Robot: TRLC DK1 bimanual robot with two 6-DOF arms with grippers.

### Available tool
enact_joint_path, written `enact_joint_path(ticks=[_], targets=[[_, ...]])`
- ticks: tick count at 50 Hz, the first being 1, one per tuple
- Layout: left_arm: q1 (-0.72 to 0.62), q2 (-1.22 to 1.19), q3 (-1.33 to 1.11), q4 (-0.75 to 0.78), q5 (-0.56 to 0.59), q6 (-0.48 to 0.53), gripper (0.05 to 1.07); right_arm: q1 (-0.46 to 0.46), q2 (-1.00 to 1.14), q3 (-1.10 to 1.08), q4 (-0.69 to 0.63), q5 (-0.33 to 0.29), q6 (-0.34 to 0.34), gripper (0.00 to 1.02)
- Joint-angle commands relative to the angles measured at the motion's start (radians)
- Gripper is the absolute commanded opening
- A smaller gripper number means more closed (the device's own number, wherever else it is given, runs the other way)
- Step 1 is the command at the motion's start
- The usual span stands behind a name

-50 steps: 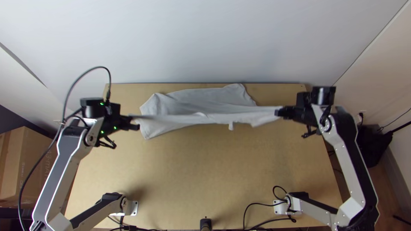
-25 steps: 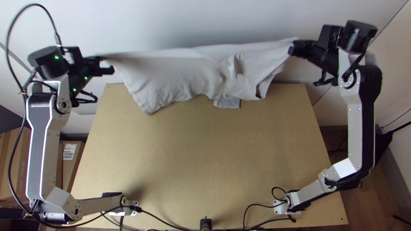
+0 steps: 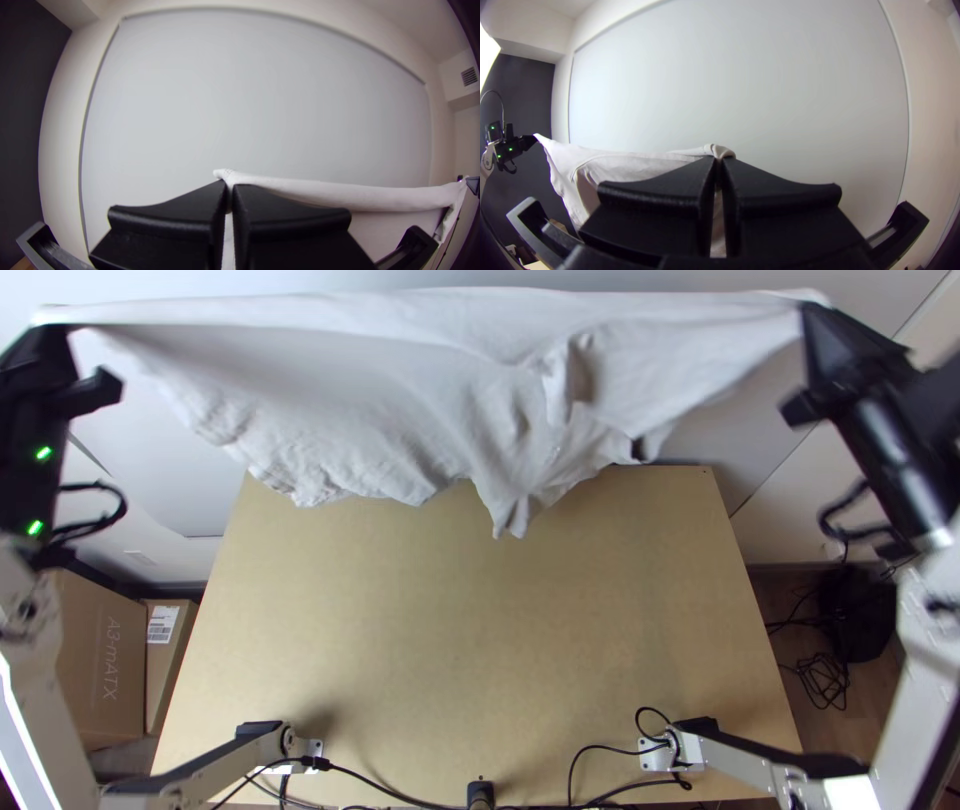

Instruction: Fold the t-shirt

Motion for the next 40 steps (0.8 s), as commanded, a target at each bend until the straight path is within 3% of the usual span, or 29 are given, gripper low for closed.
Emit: enact_joint_path(ticks=[1, 12, 21, 26, 31, 40], targets=[[0.008, -0.182, -0.048, 0.043, -0.046, -0.039, 0.08, 0.013, -0.176, -0.079, 0.03, 0.046, 0.02, 0.02], [-0.02, -0.448, -0.183, -0.039, -0.017, -0.05, 0.08, 0.033, -0.432, -0.222, -0.009, 0.043, 0.021, 0.02], [-0.033, -0.536, -0.267, -0.165, 0.008, -0.053, 0.08, 0.031, -0.47, -0.233, -0.111, 0.035, 0.05, 0.02], [-0.041, -0.539, -0.313, -0.26, 0.029, -0.124, 0.08, 0.031, -0.472, -0.296, -0.122, 0.029, 0.055, 0.02], [-0.098, -0.594, -0.522, -0.31, 0.081, -0.163, 0.08, 0.039, -0.492, -0.466, -0.121, 0.029, 0.049, 0.02], [-0.236, -0.745, -1.054, -0.264, 0.086, -0.16, 0.08, 0.062, -0.604, -0.981, -0.027, 0.028, 0.044, 0.02]])
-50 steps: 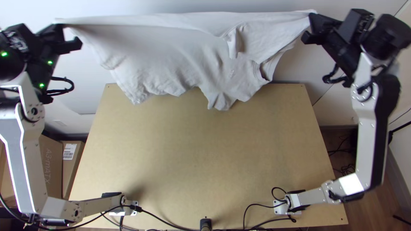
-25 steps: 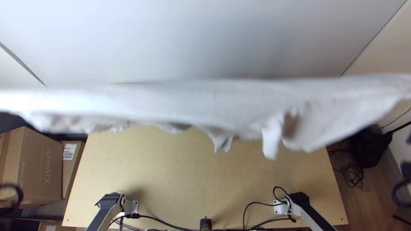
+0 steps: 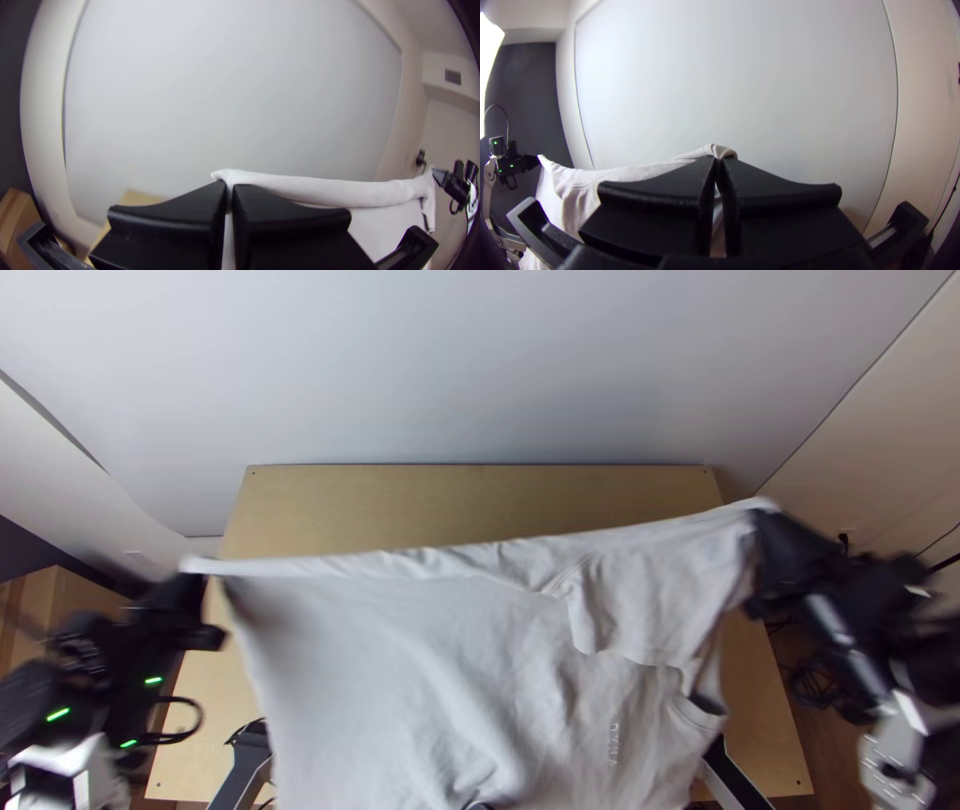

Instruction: Fold the t-shirt

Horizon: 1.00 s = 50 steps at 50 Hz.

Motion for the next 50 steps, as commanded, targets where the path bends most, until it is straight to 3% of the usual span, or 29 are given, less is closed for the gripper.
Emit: enact_joint_path(ticks=[1, 10, 19, 30, 50], targets=[[-0.053, -0.081, -0.269, 0.038, -0.001, -0.02, 0.08, 0.029, -0.077, -0.296, 0.063, 0.018, 0.009, 0.02], [-0.045, -0.039, -0.625, 0.25, 0.042, 0.014, 0.08, 0.038, -0.074, -0.692, 0.272, 0.018, 0.019, 0.02], [-0.05, 0.22, -0.697, 0.494, 0.043, -0.012, 0.08, 0.03, 0.094, -0.778, 0.45, 0.015, 0.087, 0.02], [0.022, 0.622, -0.628, 0.749, 0.084, 0.017, 0.08, -0.017, 0.433, -0.68, 0.594, -0.022, 0.096, 0.02], [0.15, 1.142, -0.18, 0.747, 0.149, 0.026, 0.08, -0.108, 0.892, -0.288, 0.576, -0.079, 0.075, 0.02]])
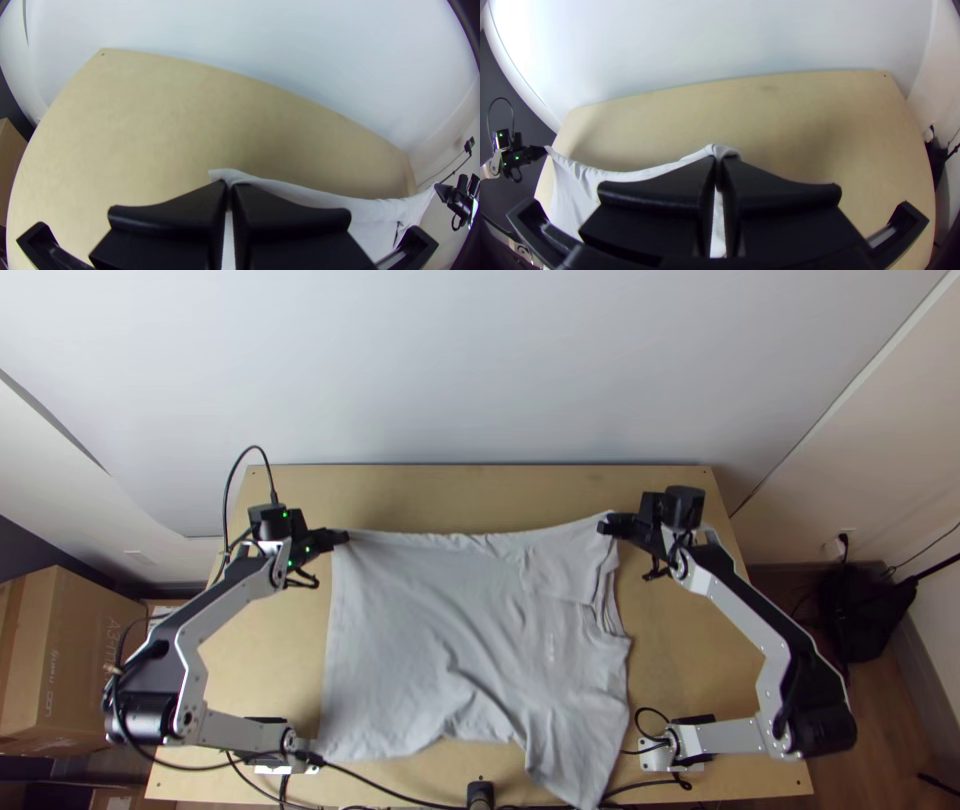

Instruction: Fold the t-shirt

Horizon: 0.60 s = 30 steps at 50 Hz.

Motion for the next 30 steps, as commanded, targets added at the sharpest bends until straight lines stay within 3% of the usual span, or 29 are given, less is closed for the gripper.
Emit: enact_joint_path(ticks=[1, 21, 30], targets=[[0.021, 0.092, 0.1, 0.012, 0.009, 0.014, 0.08, -0.019, 0.098, 0.111, 0.011, -0.003, 0.0, 0.02], [0.036, 0.362, 0.414, -0.074, 0.01, 0.011, 0.08, -0.035, 0.479, 0.51, -0.087, -0.003, 0.003, 0.02], [0.026, 0.459, 0.598, -0.215, 0.01, 0.005, 0.08, -0.041, 0.615, 0.731, -0.204, -0.003, 0.017, 0.02]])
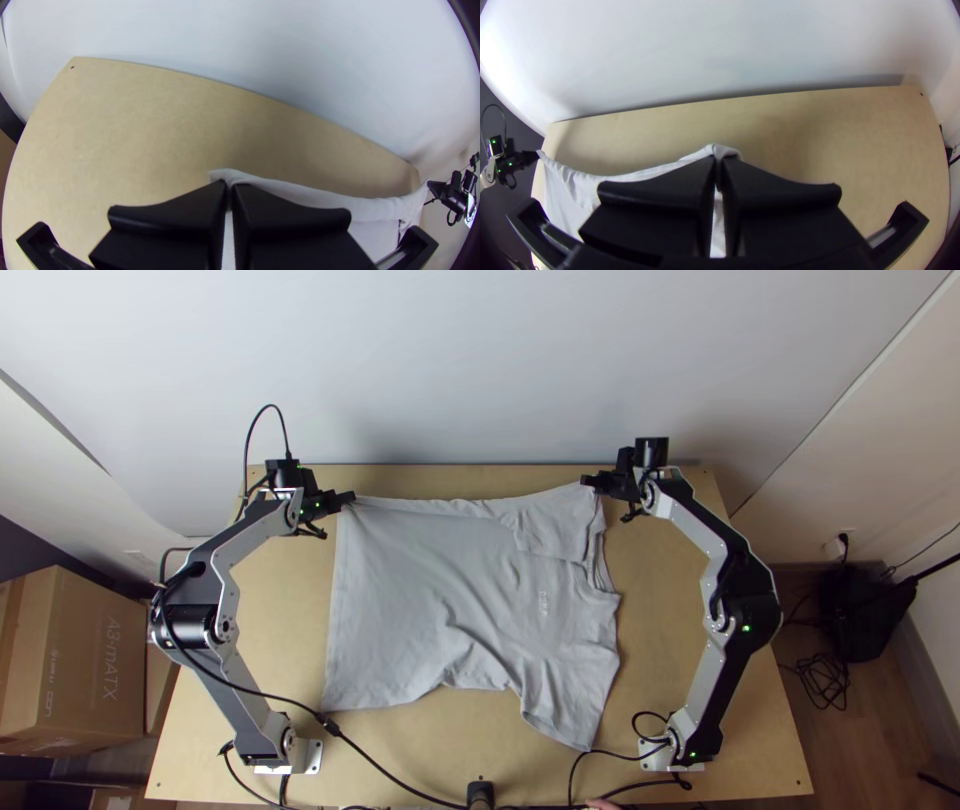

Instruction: Fold the t-shirt

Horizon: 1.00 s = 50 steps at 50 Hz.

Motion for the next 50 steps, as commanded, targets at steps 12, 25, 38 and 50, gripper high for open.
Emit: enact_joint_path(ticks=[12, 25, 38, 50], targets=[[0.005, 0.208, 0.458, -0.397, -0.003, -0.044, 0.08, -0.019, 0.206, 0.437, -0.288, 0.003, 0.061, 0.02], [0.001, 0.158, 0.417, -0.454, 0.04, -0.053, 0.08, -0.017, 0.213, 0.504, -0.43, -0.017, 0.098, 0.02], [-0.004, 0.06, 0.295, -0.475, 0.079, -0.028, 0.08, -0.022, 0.173, 0.489, -0.614, -0.019, 0.098, 0.02], [-0.006, -0.088, 0.182, -0.513, 0.077, -0.013, 0.08, -0.016, 0.069, 0.391, -0.693, -0.019, 0.088, 0.02]])
